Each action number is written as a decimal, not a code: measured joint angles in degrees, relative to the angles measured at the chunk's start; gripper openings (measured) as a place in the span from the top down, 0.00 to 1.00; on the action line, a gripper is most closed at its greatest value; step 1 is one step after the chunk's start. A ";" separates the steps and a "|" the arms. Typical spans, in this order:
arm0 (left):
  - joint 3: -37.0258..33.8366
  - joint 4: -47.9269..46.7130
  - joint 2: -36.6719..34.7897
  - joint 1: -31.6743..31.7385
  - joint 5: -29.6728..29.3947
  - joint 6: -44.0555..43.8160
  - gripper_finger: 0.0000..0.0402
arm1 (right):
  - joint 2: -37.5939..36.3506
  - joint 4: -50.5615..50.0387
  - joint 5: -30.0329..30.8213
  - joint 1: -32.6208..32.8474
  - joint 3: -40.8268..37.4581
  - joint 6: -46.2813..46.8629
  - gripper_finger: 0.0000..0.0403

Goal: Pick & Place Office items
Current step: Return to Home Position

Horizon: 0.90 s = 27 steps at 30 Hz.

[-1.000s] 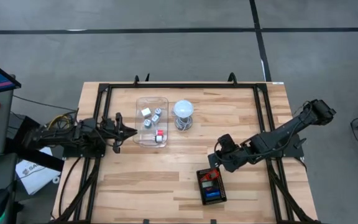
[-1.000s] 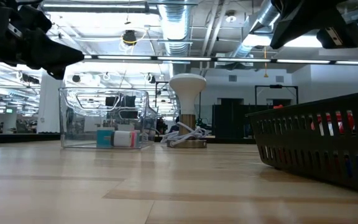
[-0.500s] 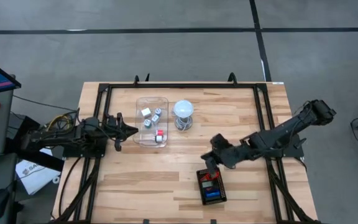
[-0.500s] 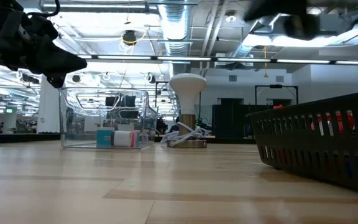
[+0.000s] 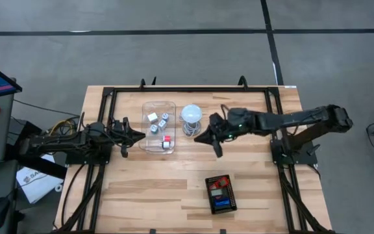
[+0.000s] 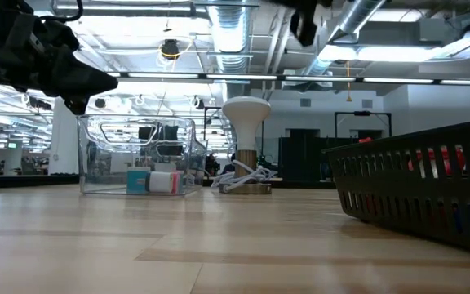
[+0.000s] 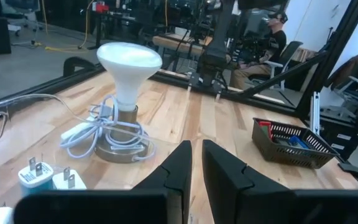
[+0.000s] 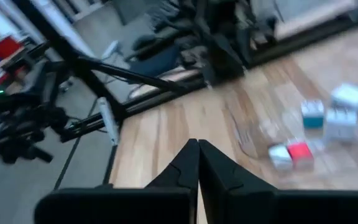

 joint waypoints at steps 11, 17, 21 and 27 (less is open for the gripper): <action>0.07 0.20 -0.02 -0.02 0.00 0.00 0.91 | -24.62 1.95 9.23 5.69 -15.91 -10.69 1.00; 0.09 0.30 -0.02 0.00 0.00 0.00 0.91 | -41.41 12.24 12.23 6.51 -34.94 -10.72 1.00; 0.13 0.37 -0.02 0.00 0.00 0.00 0.91 | -49.32 17.75 13.64 4.71 -45.52 -14.18 1.00; 0.14 0.59 -0.02 0.00 -0.02 0.00 0.91 | -57.10 19.67 13.74 3.35 -53.75 -20.97 1.00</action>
